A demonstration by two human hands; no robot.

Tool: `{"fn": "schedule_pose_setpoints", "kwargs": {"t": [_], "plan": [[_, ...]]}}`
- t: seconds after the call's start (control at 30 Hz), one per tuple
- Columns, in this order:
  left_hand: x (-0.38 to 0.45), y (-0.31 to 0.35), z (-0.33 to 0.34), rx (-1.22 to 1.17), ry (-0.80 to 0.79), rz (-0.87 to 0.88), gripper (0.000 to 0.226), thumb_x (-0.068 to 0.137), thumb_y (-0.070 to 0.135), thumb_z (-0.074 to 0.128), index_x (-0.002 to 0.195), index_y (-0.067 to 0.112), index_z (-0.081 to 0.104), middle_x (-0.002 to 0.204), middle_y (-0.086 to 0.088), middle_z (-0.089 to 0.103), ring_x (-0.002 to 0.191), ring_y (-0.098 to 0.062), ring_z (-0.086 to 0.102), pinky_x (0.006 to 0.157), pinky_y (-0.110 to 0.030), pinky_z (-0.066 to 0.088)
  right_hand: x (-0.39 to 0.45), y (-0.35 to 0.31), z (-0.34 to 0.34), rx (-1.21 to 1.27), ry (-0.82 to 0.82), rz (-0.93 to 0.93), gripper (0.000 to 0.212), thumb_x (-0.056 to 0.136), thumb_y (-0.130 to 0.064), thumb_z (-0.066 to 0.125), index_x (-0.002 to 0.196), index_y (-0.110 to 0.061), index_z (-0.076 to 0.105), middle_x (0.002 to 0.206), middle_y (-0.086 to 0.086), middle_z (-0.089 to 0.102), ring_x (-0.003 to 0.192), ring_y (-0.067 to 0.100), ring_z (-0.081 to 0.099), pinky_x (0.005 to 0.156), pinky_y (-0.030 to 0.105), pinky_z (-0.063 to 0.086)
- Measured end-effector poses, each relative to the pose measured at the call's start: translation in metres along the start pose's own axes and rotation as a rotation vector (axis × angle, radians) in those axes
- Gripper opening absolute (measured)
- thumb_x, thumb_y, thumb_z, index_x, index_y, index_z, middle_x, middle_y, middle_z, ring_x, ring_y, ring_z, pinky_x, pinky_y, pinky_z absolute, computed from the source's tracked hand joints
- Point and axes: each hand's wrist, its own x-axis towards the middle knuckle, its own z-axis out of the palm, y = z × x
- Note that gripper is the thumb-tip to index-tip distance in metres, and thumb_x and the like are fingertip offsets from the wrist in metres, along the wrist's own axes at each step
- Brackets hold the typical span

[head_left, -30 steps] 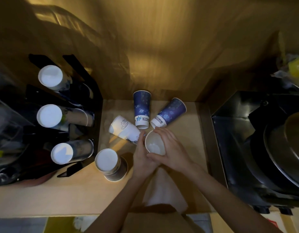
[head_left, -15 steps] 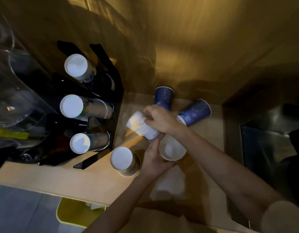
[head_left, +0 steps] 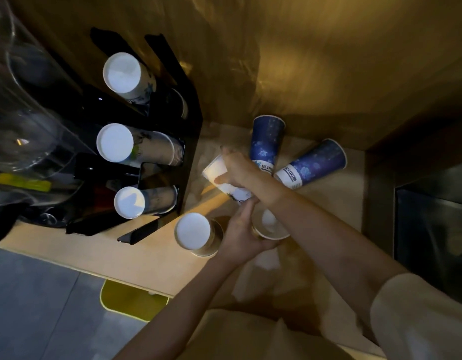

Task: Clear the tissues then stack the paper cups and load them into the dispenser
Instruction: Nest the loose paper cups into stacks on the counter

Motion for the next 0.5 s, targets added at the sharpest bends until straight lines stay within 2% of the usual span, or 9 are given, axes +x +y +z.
{"fn": "schedule_pose_setpoints", "kwargs": {"t": [0.1, 0.2, 0.27, 0.33, 0.43, 0.5], "plan": [[0.000, -0.001, -0.001, 0.016, -0.015, 0.010, 0.092, 0.056, 0.032, 0.086, 0.132, 0.022, 0.036, 0.133, -0.003, 0.051, 0.122, -0.013, 0.050, 0.099, -0.035, 0.046, -0.015, -0.001, -0.021, 0.236, 0.167, -0.055, 0.087, 0.071, -0.027, 0.078, 0.138, -0.004, 0.027, 0.136, 0.019, 0.047, 0.124, 0.033, 0.047, 0.098, 0.035, 0.039], [0.000, -0.001, -0.002, 0.020, -0.018, 0.033, 0.091, 0.055, 0.032, 0.086, 0.130, 0.032, 0.034, 0.133, 0.003, 0.050, 0.121, -0.010, 0.049, 0.099, -0.031, 0.045, -0.048, -0.002, -0.048, 0.595, 0.406, -0.068, 0.090, 0.066, -0.023, 0.081, 0.139, -0.011, 0.030, 0.135, 0.013, 0.052, 0.119, 0.022, 0.053, 0.101, 0.036, 0.044], [0.000, -0.001, -0.002, 0.028, -0.019, 0.031, 0.091, 0.054, 0.031, 0.087, 0.127, 0.036, 0.031, 0.129, 0.009, 0.049, 0.119, -0.009, 0.048, 0.097, -0.024, 0.041, -0.081, -0.001, -0.067, 0.850, 0.542, -0.085, 0.087, 0.067, -0.012, 0.080, 0.138, -0.010, 0.030, 0.131, 0.011, 0.054, 0.110, 0.014, 0.058, 0.096, 0.032, 0.050], [0.001, -0.001, -0.002, 0.038, -0.020, 0.029, 0.092, 0.053, 0.030, 0.087, 0.126, 0.035, 0.031, 0.126, 0.012, 0.047, 0.118, -0.009, 0.047, 0.094, -0.020, 0.039, -0.118, 0.002, -0.082, 1.035, 0.667, -0.085, 0.081, 0.071, 0.000, 0.075, 0.137, -0.008, 0.030, 0.122, 0.002, 0.055, 0.100, 0.003, 0.059, 0.087, 0.021, 0.052], [0.001, -0.002, -0.001, 0.041, -0.012, 0.008, 0.092, 0.050, 0.030, 0.088, 0.127, 0.026, 0.038, 0.122, 0.009, 0.051, 0.114, -0.012, 0.051, 0.091, -0.027, 0.045, -0.168, 0.012, -0.081, 1.080, 0.811, -0.084, 0.079, 0.068, 0.001, 0.076, 0.134, -0.011, 0.035, 0.114, -0.011, 0.052, 0.099, 0.000, 0.059, 0.079, 0.012, 0.050], [0.000, -0.001, -0.001, 0.022, -0.001, -0.002, 0.092, 0.049, 0.030, 0.086, 0.127, 0.024, 0.040, 0.121, 0.006, 0.054, 0.113, -0.015, 0.054, 0.090, -0.031, 0.048, -0.189, 0.021, -0.062, 0.987, 0.837, -0.065, 0.082, 0.061, -0.010, 0.082, 0.131, -0.020, 0.038, 0.117, -0.015, 0.051, 0.107, 0.003, 0.057, 0.081, 0.011, 0.049]]}}
